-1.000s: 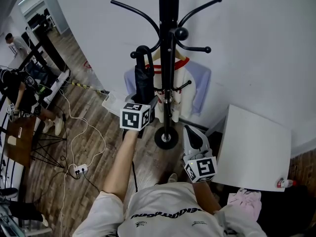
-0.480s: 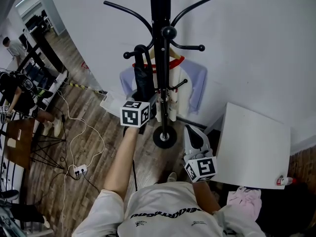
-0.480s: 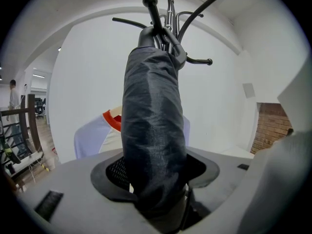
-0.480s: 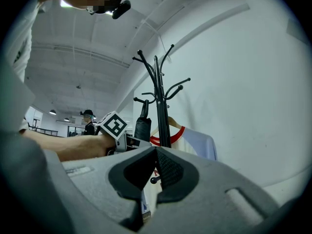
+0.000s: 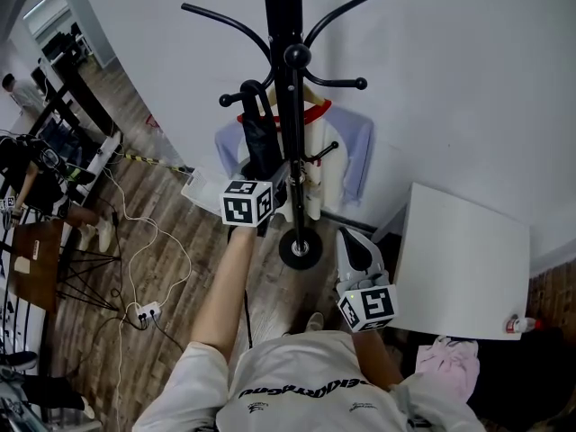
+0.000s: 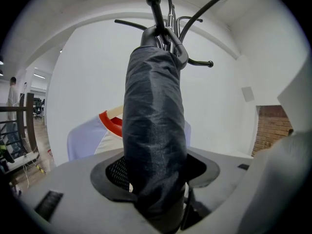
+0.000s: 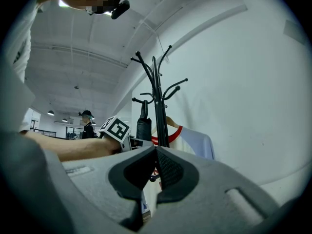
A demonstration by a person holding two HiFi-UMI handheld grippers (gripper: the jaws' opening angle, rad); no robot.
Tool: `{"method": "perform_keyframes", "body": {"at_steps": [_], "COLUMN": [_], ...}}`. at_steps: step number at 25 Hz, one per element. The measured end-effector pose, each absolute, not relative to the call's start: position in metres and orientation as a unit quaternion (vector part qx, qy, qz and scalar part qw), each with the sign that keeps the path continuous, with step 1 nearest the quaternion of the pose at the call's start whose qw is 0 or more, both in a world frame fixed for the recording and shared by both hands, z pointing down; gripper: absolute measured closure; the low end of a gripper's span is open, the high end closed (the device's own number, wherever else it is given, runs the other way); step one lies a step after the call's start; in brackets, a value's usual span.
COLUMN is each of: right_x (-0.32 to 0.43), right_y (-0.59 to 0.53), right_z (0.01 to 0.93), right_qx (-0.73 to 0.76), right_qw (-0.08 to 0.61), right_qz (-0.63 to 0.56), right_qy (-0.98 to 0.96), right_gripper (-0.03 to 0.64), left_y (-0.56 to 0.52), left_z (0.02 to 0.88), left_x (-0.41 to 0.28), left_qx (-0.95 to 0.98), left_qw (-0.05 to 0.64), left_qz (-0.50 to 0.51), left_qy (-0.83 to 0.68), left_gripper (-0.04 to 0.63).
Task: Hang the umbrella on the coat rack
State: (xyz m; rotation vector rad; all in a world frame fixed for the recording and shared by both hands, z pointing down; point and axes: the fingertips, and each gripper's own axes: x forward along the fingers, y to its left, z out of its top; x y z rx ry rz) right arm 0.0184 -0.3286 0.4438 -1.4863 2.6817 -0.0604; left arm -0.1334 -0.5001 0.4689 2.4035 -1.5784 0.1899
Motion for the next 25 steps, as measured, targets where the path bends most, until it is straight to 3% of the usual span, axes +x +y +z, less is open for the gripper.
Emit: {"method": "perform_keyframes", "body": {"at_steps": [25], "right_x": [0.025], "right_y": [-0.311], "right_z": [0.443], "right_qx": [-0.497], "right_qw": [0.032], "right_qz": [-0.013], "right_qy": [0.867], "right_gripper": [0.617], "left_y": [-0.507], "left_z": [0.471], "left_x": [-0.129], "left_qx": [0.827], "left_qw": [0.142], "left_qz": [0.027], "left_qy": [-0.543], "left_gripper": [0.295]}}
